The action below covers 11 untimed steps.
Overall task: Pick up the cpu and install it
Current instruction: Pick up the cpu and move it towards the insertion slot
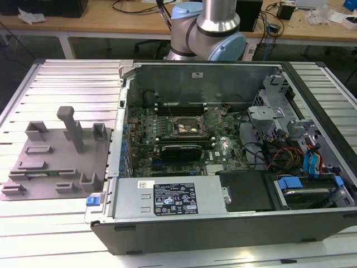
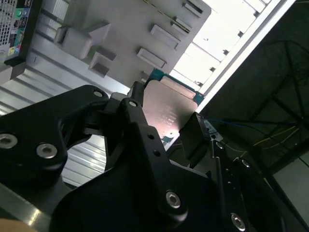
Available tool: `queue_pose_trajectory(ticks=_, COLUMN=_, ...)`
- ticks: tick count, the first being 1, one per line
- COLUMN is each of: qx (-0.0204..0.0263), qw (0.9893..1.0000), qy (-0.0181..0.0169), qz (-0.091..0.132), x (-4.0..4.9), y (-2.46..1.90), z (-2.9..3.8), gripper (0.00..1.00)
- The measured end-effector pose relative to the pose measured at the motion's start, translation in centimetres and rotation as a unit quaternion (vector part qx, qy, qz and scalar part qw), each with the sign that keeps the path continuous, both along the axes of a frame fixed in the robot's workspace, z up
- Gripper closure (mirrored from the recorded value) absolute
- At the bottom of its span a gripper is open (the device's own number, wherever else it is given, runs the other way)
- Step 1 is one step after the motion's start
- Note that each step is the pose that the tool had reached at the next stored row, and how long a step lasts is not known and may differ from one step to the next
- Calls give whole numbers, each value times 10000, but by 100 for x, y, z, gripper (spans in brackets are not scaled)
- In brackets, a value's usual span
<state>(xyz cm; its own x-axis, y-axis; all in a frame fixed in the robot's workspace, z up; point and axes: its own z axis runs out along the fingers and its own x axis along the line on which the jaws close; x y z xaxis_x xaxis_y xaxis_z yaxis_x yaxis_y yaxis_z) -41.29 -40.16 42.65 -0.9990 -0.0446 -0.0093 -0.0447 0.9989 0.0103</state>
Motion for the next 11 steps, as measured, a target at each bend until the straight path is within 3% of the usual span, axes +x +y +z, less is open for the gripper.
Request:
queue_pose_trajectory(ticks=7, qx=0, qw=10000, qy=1, qz=0, x=15, y=1, z=11, gripper=45)
queue_pose_trajectory(ticks=11, qx=1, qw=10000, qy=-1, qz=1, x=175, y=0, z=9, gripper=45)
